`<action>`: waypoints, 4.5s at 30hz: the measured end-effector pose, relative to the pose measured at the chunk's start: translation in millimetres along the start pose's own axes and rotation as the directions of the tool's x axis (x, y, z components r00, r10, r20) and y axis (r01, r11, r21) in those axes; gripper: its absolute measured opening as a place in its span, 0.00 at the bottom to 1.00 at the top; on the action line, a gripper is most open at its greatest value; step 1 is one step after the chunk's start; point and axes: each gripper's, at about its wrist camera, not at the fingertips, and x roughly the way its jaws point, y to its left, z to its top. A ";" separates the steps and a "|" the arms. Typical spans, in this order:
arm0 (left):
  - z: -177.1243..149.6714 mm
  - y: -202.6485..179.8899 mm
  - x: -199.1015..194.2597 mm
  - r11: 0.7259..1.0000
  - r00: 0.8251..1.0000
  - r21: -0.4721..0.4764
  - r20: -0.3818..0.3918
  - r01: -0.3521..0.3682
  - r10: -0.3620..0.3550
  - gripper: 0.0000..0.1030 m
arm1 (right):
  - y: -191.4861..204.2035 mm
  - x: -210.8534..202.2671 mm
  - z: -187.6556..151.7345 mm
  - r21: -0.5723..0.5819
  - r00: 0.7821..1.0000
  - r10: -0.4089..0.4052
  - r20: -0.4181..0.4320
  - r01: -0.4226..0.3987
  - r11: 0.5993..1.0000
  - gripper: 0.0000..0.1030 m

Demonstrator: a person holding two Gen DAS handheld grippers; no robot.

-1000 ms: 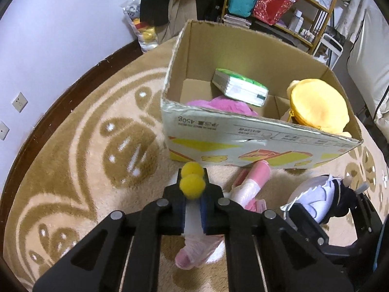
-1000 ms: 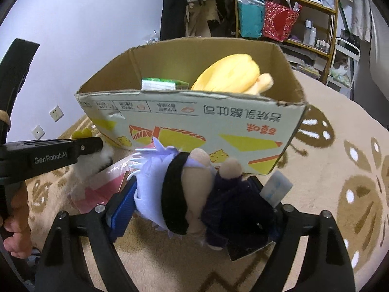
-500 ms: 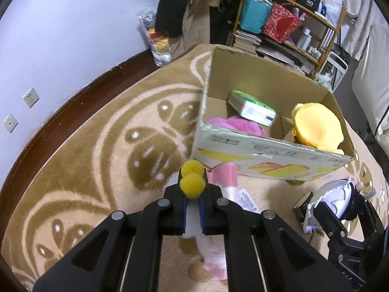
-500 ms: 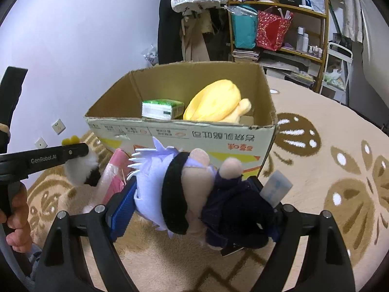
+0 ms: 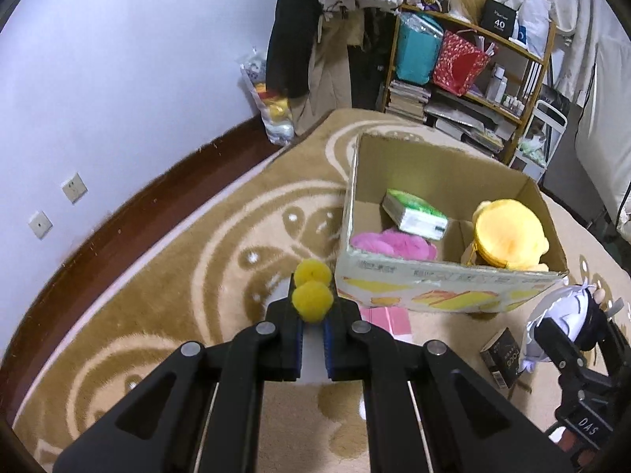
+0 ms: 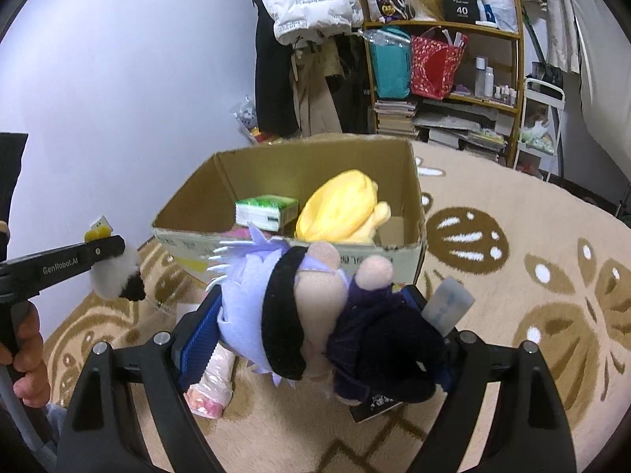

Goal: Organize soft objects
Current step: 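Carry the fluffy toy and doll over the box and open both tools, then withdraw both tools from the box toward the bottle and black box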

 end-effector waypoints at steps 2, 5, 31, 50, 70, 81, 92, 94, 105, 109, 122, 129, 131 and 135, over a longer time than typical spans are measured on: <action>5.3 -2.7 -7.8 1.000 1.000 0.028 0.027 -0.007 0.006 0.07 | -0.4 -4.3 4.5 0.004 1.000 0.007 0.019 -0.007 1.000 0.88; 13.8 -7.4 -21.4 0.999 0.997 0.052 0.079 -0.009 0.005 0.07 | -1.9 -9.6 11.4 0.009 0.999 0.014 0.046 -0.015 1.000 0.88; 88.6 -54.5 -58.0 0.987 0.916 0.140 0.380 0.079 -0.128 0.07 | 7.1 5.5 69.2 -0.076 0.979 0.046 0.199 -0.031 0.997 0.89; 56.1 -58.0 39.9 0.989 0.992 0.141 0.115 0.032 -0.048 0.12 | -12.3 50.7 65.4 -0.066 0.993 0.023 0.118 -0.015 0.998 0.93; 51.8 -28.0 28.7 0.997 0.996 0.080 0.084 -0.012 0.005 0.56 | -25.4 46.1 69.6 -0.002 0.996 0.020 0.089 -0.020 1.000 1.00; 44.9 -22.9 13.3 0.996 0.993 0.074 0.116 -0.048 0.039 0.77 | -27.7 40.2 75.7 0.026 0.996 0.024 0.083 -0.026 0.999 0.68; 38.2 -13.8 -3.7 0.998 0.983 0.031 0.177 -0.048 0.042 0.99 | -11.6 36.5 97.4 0.048 0.989 0.119 0.091 -0.124 0.991 0.90; 37.5 -10.2 -8.6 0.999 0.980 0.016 0.196 -0.045 0.041 1.00 | -11.6 35.6 97.5 0.057 0.989 0.114 0.093 -0.120 0.991 0.97; 32.3 1.6 -27.2 0.993 0.970 0.001 0.212 -0.118 0.115 1.00 | -12.5 6.6 93.6 0.064 0.994 0.070 0.081 -0.075 0.995 1.00; 28.7 -3.3 -39.2 0.992 0.971 0.037 0.210 -0.123 0.113 1.00 | -10.8 -11.5 92.4 0.041 0.995 0.048 0.093 -0.052 0.998 1.00; -1.3 -29.6 -78.0 0.994 0.980 0.093 0.195 -0.052 0.033 1.00 | -14.2 -61.2 63.1 0.070 0.995 0.022 0.099 -0.029 0.997 1.00; -17.3 -32.7 -64.2 0.995 0.993 0.094 0.110 -0.043 0.032 1.00 | -19.9 -64.7 37.8 0.076 0.997 0.006 0.080 -0.012 0.997 1.00; -21.6 -31.9 -57.0 0.996 0.996 0.086 0.084 -0.040 0.032 1.00 | -22.5 -61.6 31.8 0.076 0.997 0.019 0.078 -0.025 0.997 1.00; -26.2 -31.9 -42.7 0.995 0.998 0.087 0.049 -0.046 0.042 1.00 | -29.3 -49.0 20.7 0.067 0.999 0.024 0.047 -0.027 0.997 1.00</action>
